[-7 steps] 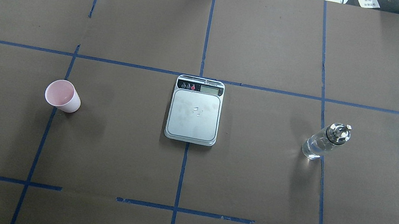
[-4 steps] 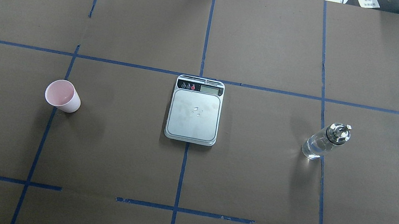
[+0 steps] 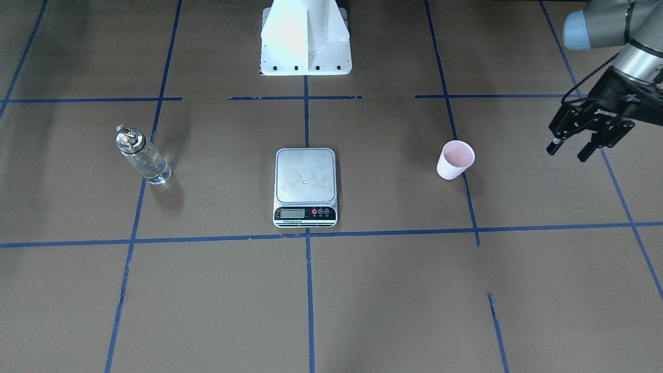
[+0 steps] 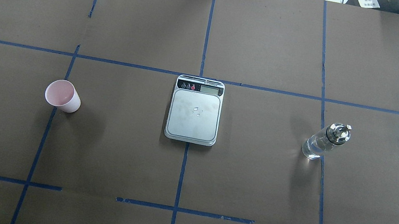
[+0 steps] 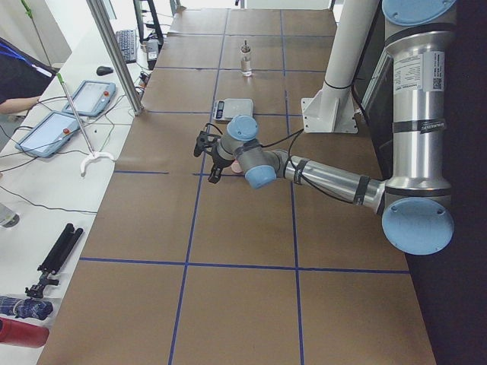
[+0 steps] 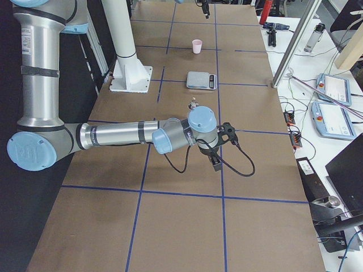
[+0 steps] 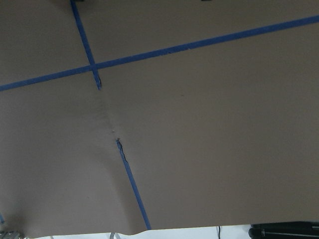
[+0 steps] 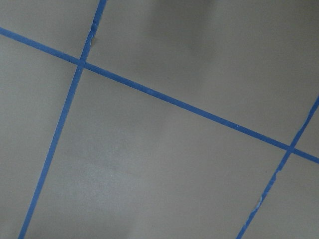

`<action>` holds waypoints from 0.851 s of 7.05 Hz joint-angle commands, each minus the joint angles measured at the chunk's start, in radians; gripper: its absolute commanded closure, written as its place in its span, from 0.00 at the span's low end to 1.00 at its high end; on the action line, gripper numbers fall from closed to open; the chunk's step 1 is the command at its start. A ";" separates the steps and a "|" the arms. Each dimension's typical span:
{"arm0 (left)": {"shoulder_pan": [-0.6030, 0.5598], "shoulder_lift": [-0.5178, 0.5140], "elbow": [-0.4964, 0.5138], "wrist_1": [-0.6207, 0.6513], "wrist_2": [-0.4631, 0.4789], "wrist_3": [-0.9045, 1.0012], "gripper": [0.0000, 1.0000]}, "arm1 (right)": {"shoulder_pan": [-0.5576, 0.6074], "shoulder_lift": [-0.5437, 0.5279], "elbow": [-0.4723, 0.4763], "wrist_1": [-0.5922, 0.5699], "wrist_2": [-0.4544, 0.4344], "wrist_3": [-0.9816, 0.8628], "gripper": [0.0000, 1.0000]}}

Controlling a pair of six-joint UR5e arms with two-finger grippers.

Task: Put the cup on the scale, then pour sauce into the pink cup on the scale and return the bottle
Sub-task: 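Reach the left gripper to the pink cup and grasp its rim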

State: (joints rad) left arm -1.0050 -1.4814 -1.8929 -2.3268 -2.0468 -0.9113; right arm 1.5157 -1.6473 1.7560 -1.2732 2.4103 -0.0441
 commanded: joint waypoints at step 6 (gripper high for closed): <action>0.295 -0.102 -0.032 0.236 0.175 -0.244 0.47 | 0.000 -0.015 0.002 0.002 0.001 -0.002 0.00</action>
State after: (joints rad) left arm -0.7126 -1.5815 -1.9277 -2.0976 -1.8721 -1.1550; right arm 1.5163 -1.6627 1.7574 -1.2717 2.4114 -0.0460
